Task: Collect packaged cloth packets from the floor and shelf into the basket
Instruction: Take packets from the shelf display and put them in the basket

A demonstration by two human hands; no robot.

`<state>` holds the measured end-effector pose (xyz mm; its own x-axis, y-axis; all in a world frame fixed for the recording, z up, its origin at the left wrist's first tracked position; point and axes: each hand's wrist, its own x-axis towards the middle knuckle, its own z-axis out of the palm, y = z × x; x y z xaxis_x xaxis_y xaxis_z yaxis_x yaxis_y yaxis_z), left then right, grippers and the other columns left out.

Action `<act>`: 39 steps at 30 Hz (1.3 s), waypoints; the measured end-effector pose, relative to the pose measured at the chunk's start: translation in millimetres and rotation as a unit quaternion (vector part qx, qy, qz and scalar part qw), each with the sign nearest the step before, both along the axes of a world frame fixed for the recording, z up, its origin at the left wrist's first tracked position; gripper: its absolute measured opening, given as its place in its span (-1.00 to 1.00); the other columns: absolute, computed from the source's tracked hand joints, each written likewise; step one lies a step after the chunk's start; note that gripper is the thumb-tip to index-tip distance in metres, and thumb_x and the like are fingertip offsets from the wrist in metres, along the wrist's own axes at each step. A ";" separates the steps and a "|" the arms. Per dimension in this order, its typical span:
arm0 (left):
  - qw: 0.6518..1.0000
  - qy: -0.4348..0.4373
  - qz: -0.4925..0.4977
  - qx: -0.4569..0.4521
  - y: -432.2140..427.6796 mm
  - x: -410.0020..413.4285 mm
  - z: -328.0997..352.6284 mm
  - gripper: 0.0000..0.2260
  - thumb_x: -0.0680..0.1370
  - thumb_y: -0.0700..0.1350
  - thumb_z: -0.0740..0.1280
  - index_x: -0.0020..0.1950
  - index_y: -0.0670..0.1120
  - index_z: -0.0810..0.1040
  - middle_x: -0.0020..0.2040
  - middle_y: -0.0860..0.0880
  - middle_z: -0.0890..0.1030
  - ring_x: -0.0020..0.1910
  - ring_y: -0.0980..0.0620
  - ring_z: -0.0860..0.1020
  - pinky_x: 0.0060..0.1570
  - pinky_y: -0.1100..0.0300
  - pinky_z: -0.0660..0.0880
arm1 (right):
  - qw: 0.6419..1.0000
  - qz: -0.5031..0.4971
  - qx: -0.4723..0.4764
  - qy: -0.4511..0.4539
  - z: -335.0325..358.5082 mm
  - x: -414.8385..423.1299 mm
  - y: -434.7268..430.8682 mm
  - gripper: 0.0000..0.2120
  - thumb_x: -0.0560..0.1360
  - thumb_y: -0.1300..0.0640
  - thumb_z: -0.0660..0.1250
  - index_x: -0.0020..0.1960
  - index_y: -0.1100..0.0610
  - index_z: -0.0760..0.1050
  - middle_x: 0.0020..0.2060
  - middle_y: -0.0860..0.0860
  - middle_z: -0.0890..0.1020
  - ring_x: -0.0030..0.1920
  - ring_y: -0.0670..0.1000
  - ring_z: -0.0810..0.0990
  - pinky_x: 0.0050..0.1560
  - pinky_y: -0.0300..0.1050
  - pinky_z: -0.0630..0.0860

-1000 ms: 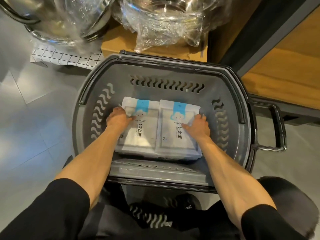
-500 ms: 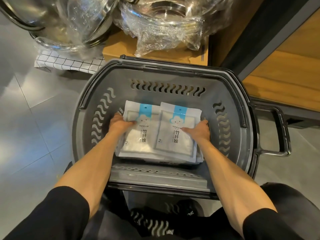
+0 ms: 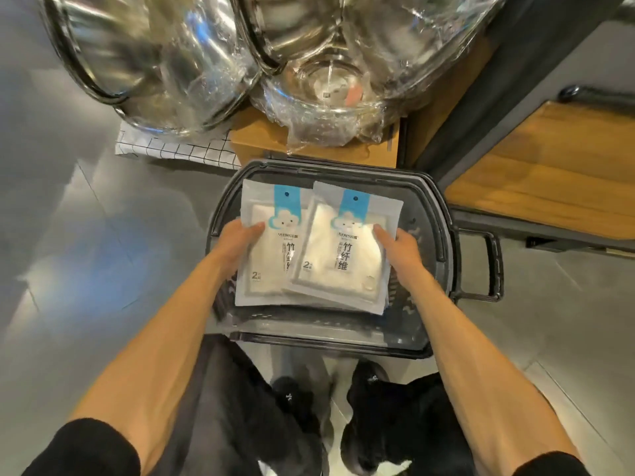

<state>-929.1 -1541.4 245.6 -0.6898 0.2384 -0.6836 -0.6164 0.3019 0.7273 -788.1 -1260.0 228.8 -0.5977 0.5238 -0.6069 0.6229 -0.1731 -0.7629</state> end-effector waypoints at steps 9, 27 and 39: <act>0.999 -0.032 0.008 0.031 -30.4 39.4 211.8 -0.75 0.66 -0.07 0.29 0.24 -0.18 0.58 0.14 -0.20 0.69 0.14 -0.23 0.66 0.21 -0.27 0.53 | 0.999 0.005 0.027 -0.037 227.2 50.4 -21.2 -0.59 0.64 -0.12 0.23 -0.08 0.21 0.59 -0.15 0.05 0.67 -0.20 -0.05 0.60 -0.20 -0.17 0.48; 0.992 0.056 0.040 0.103 87.4 196.0 487.8 -0.86 0.66 -0.15 0.26 0.15 -0.14 0.57 -0.03 -0.06 0.74 -0.05 -0.05 0.72 -0.21 0.12 0.65 | 0.997 -0.044 0.023 0.065 508.2 222.0 97.3 -0.79 0.61 0.05 0.29 0.17 0.10 0.59 0.01 -0.02 0.72 0.01 0.00 0.71 0.05 0.00 0.64; 0.986 0.095 0.033 0.131 172.3 254.3 517.8 -0.83 0.67 -0.14 0.25 0.21 -0.11 0.57 0.02 -0.07 0.73 0.00 -0.06 0.71 -0.18 0.10 0.66 | 0.993 -0.042 0.039 0.104 537.3 286.1 181.7 -0.78 0.62 0.01 0.29 0.17 0.09 0.57 0.02 -0.03 0.72 0.00 -0.01 0.71 0.09 0.08 0.64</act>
<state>-674.8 -1369.1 763.4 -0.8199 0.3397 -0.4608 -0.4726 0.0526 0.8797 -502.0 -1078.3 766.2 -0.6582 0.6174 -0.4308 0.4359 -0.1541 -0.8867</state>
